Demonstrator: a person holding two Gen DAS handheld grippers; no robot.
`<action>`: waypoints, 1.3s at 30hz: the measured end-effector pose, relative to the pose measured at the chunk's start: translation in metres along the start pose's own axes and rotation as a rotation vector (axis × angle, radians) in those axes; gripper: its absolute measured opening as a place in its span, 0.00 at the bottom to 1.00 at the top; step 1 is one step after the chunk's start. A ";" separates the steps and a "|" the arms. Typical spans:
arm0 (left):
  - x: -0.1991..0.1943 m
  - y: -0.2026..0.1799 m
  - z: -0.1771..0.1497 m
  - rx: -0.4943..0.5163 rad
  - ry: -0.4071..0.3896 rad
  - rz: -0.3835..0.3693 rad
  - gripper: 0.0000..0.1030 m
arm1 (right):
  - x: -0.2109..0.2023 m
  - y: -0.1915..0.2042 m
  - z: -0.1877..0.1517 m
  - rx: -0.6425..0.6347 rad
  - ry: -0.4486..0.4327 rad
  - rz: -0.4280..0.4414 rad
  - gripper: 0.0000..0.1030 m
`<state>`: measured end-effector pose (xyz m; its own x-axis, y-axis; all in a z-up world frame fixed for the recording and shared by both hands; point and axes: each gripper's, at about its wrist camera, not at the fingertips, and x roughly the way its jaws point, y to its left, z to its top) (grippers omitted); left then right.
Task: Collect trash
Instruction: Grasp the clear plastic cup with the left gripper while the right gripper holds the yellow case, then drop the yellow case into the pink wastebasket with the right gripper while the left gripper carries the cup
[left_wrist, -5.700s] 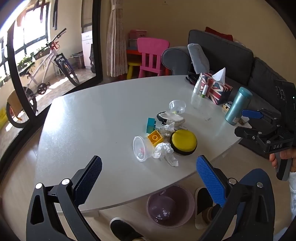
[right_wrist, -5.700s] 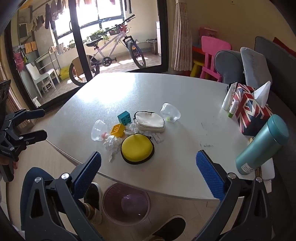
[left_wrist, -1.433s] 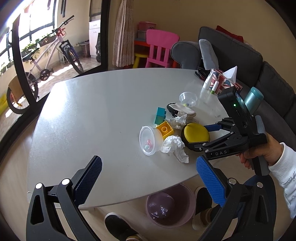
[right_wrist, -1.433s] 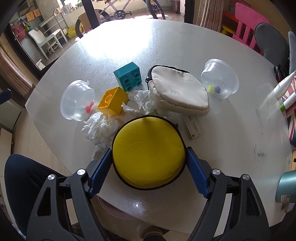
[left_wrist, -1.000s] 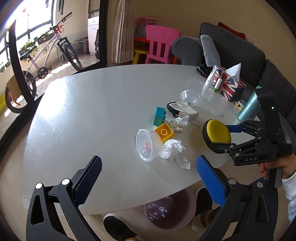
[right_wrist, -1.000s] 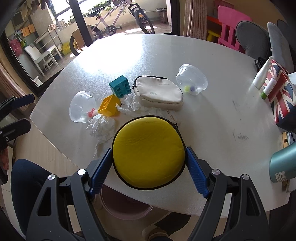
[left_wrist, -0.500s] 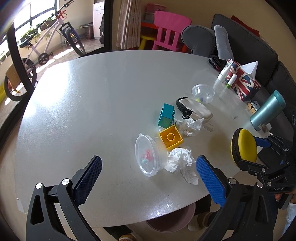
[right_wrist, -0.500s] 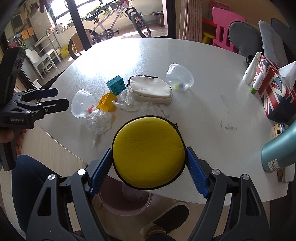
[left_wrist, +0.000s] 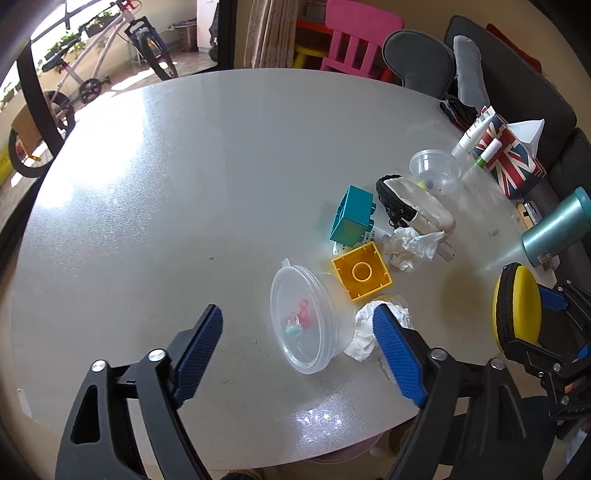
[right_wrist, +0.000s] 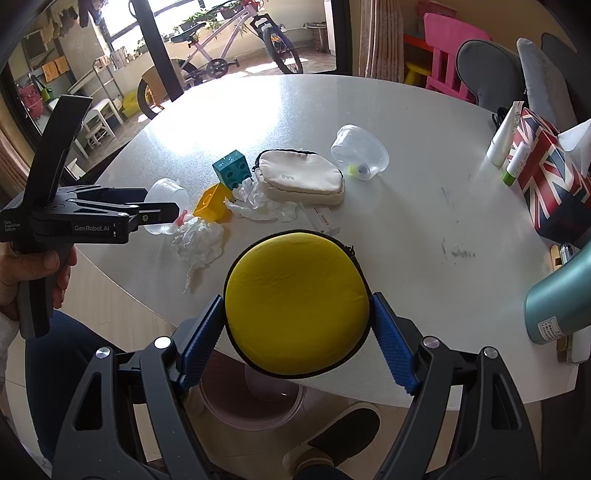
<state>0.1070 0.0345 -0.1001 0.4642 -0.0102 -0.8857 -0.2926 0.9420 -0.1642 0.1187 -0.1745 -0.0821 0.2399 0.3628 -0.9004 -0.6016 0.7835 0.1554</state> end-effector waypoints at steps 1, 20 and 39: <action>0.001 0.001 -0.001 -0.004 0.004 -0.016 0.61 | 0.000 0.000 0.000 0.000 0.001 0.001 0.76; -0.033 0.002 -0.014 0.071 -0.093 -0.053 0.23 | -0.015 0.014 0.002 -0.018 -0.045 0.018 0.76; -0.099 -0.032 -0.105 0.154 -0.108 -0.153 0.23 | -0.040 0.070 -0.068 -0.071 0.003 0.097 0.76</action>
<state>-0.0175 -0.0298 -0.0531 0.5828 -0.1285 -0.8024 -0.0851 0.9723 -0.2175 0.0155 -0.1687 -0.0625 0.1757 0.4341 -0.8835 -0.6742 0.7070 0.2134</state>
